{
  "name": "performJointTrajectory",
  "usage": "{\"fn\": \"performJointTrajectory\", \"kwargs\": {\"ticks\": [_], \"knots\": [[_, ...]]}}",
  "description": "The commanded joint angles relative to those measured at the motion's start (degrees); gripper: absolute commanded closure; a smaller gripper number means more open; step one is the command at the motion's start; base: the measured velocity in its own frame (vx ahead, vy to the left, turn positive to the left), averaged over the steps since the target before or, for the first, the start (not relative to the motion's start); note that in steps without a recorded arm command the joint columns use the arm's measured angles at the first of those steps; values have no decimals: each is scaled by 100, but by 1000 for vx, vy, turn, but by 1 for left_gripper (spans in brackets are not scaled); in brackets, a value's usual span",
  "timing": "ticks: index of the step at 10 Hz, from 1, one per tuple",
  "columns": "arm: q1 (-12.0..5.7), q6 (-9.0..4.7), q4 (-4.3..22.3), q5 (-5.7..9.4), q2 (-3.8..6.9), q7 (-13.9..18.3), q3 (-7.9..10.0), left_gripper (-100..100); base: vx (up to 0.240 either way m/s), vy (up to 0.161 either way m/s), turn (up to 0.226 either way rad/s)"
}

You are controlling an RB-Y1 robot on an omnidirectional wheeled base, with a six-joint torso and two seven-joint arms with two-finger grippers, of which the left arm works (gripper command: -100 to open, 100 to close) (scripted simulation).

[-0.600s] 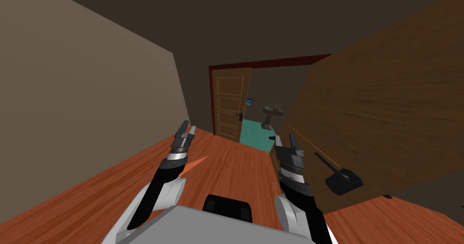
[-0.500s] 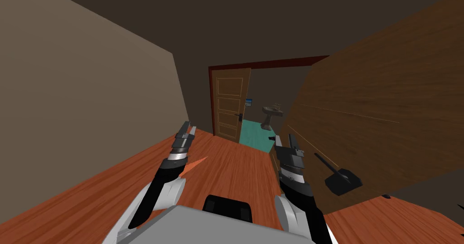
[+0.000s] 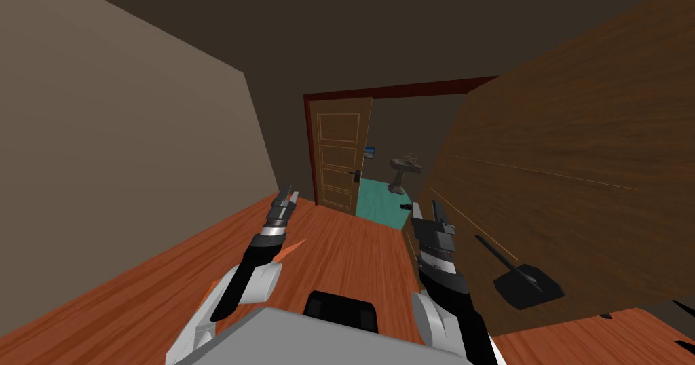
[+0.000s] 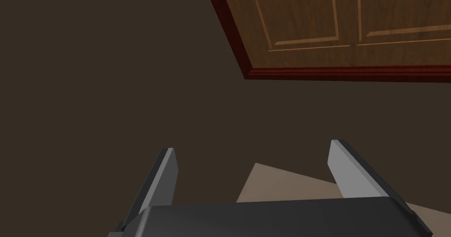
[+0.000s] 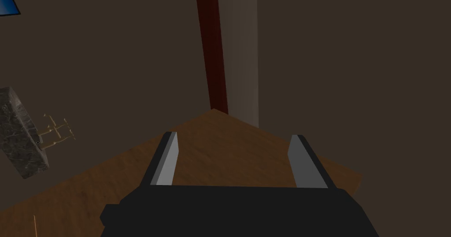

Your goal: Pull the door open

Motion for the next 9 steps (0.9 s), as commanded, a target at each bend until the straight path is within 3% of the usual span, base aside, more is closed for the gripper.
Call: {"fn": "performJointTrajectory", "kwargs": {"ticks": [1,9], "knots": [[-86,19,184,20,49,26,-12,-100,137,-27,-52],[-561,119,1120,166,329,190,8,-100,110,-33,-56]]}}
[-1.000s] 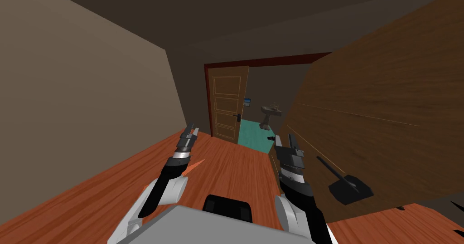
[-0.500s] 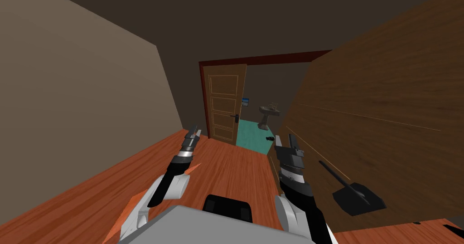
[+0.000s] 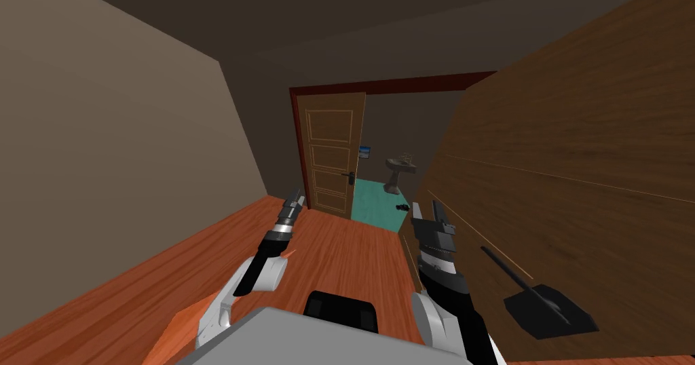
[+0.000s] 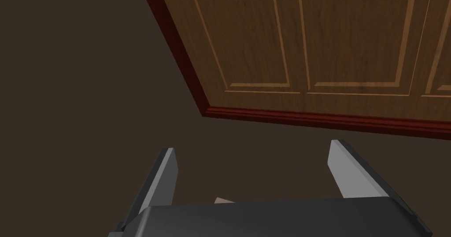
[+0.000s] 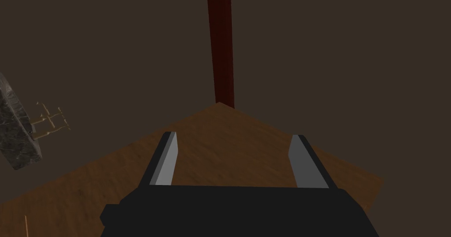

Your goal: Pull the door open

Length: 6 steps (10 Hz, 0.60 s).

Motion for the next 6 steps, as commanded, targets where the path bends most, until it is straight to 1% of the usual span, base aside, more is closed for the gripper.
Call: {"fn": "performJointTrajectory", "kwargs": {"ticks": [1,6], "knots": [[-80,-8,211,41,69,50,18,-100,106,-42,-56],[-390,57,821,136,228,157,31,-100,105,-31,-58]]}}
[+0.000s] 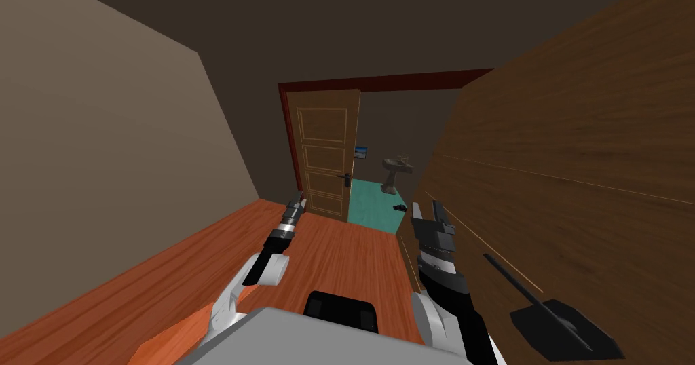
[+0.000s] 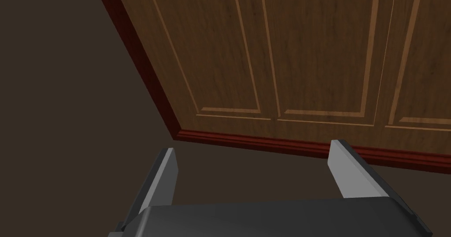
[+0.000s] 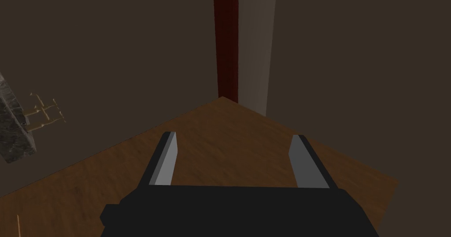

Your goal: Pull the door open

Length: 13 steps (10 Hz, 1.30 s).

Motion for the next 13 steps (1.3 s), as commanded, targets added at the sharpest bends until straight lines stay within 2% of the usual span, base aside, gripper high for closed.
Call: {"fn": "performJointTrajectory", "kwargs": {"ticks": [1,13], "knots": [[-114,14,226,31,49,35,4,-100,106,-27,-64],[-890,178,1755,269,405,304,36,-100,105,-24,-62]]}}
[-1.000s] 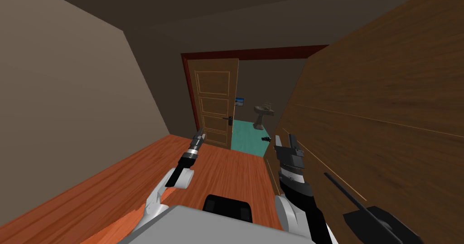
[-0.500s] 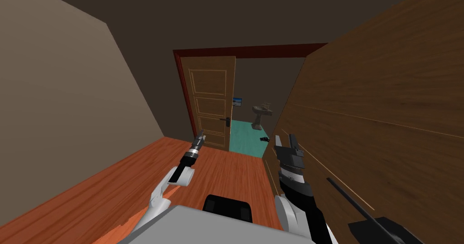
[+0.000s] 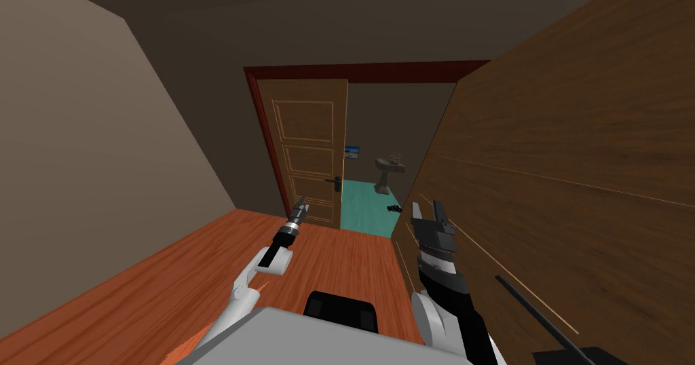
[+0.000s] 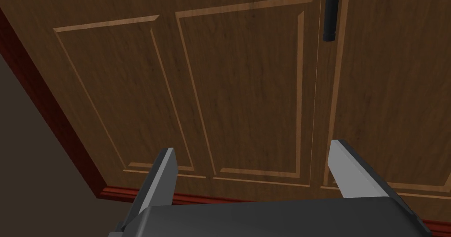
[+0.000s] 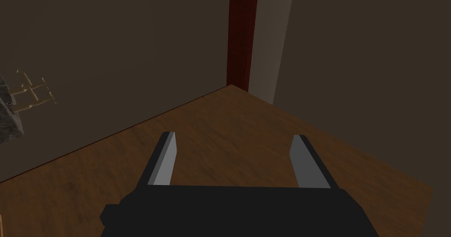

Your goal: Pull the door open

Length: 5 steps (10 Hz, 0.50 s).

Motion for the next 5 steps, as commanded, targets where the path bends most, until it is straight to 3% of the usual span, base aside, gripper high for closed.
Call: {"fn": "performJointTrajectory", "kwargs": {"ticks": [1,5], "knots": [[-117,36,204,34,49,42,8,-100,105,-12,-61],[-358,87,679,108,152,125,18,-100,105,-25,-55]]}}
